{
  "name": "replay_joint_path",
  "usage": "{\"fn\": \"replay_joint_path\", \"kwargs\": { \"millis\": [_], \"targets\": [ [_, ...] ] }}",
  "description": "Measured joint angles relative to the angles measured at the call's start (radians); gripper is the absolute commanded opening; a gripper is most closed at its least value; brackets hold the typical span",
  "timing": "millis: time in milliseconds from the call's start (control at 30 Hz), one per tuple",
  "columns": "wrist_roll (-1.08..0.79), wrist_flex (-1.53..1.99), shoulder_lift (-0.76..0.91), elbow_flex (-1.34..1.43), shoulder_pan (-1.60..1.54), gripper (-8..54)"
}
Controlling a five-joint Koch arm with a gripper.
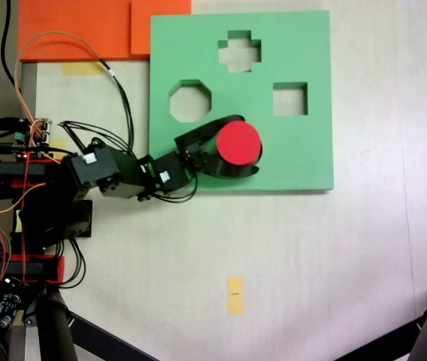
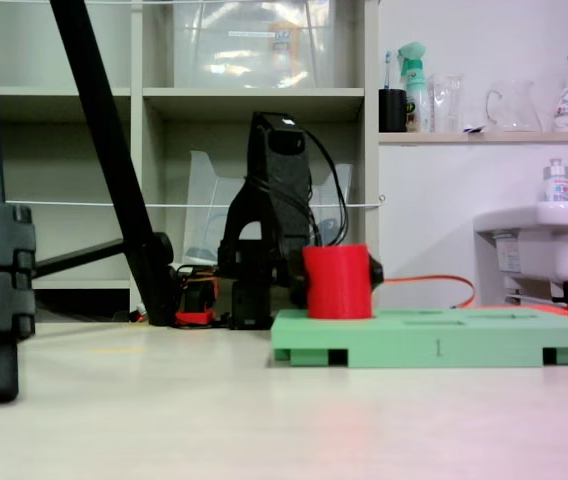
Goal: Put the cylinder block into the corresponding hole
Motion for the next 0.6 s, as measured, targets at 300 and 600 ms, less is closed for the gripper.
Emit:
{"fn": "replay_joint_path", "kwargs": {
  "millis": [300, 600],
  "targets": [
    [-0.041, -0.005, -0.051, 0.023, -0.003, 47.3],
    [-0.092, -0.026, -0.049, 0.064, -0.005, 52.0]
  ]
}}
